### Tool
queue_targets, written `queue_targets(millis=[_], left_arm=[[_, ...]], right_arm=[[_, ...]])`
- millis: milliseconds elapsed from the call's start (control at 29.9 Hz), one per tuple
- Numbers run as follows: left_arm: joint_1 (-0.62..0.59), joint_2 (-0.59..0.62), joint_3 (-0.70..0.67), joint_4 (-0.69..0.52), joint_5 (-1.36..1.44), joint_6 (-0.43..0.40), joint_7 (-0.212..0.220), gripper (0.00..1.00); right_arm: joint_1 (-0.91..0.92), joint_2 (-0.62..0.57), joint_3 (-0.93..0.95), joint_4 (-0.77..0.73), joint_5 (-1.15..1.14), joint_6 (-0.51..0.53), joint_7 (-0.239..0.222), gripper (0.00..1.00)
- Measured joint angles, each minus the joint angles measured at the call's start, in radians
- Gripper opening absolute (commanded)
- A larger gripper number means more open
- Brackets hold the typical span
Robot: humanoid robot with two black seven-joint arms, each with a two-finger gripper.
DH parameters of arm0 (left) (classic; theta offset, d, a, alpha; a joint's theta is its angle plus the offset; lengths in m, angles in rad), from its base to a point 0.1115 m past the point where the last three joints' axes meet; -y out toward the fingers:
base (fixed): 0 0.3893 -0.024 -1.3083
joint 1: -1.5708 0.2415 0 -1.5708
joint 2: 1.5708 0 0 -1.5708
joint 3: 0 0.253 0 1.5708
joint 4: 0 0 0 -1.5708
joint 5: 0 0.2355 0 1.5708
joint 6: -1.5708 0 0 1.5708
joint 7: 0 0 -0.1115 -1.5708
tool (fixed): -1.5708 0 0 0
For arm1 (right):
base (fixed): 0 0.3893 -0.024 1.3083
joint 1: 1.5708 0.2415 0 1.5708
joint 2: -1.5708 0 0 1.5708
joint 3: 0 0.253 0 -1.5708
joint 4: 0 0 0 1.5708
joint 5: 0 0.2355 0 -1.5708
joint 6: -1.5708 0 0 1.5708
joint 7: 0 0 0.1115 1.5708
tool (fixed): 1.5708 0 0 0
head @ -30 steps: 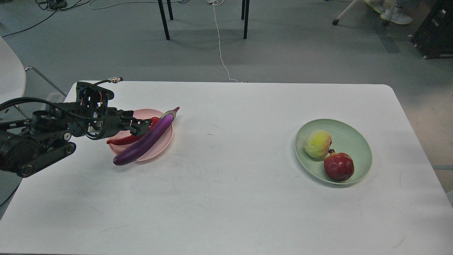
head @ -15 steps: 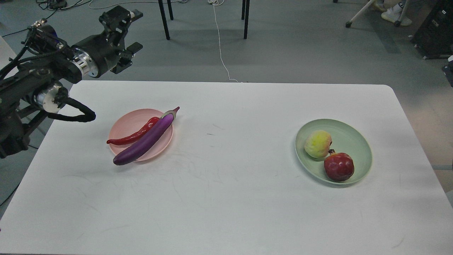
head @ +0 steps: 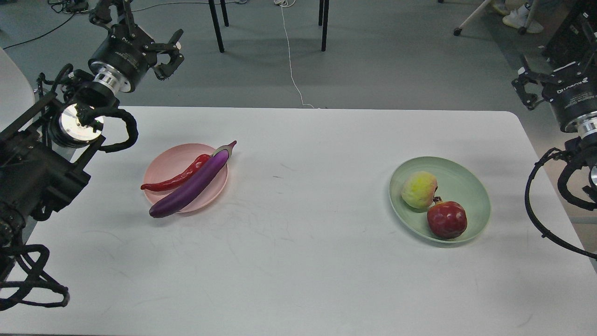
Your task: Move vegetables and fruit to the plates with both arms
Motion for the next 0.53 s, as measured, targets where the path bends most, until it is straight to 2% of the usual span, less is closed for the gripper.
queue_targets(millis=[134, 301, 534], left_arm=[[0.024, -0.034, -0.038, 0.013, -0.041, -0.041, 0.001, 0.98], [0.038, -0.043, -0.034, 0.031, -0.045, -0.049, 0.001, 0.98], [0.071, -0.037, -0.038, 0.032, -0.044, -0.054, -0.011, 0.98]], right_arm=[[-0.006, 0.071, 0.032, -0.055, 0.002, 0.000, -0.019, 0.99], [-0.001, 0.163, 0.085, -0.160, 0.006, 0.000, -0.068, 0.99], [0.003, 0.196, 0.091, -0.199, -0.002, 0.000, -0.080, 0.99]])
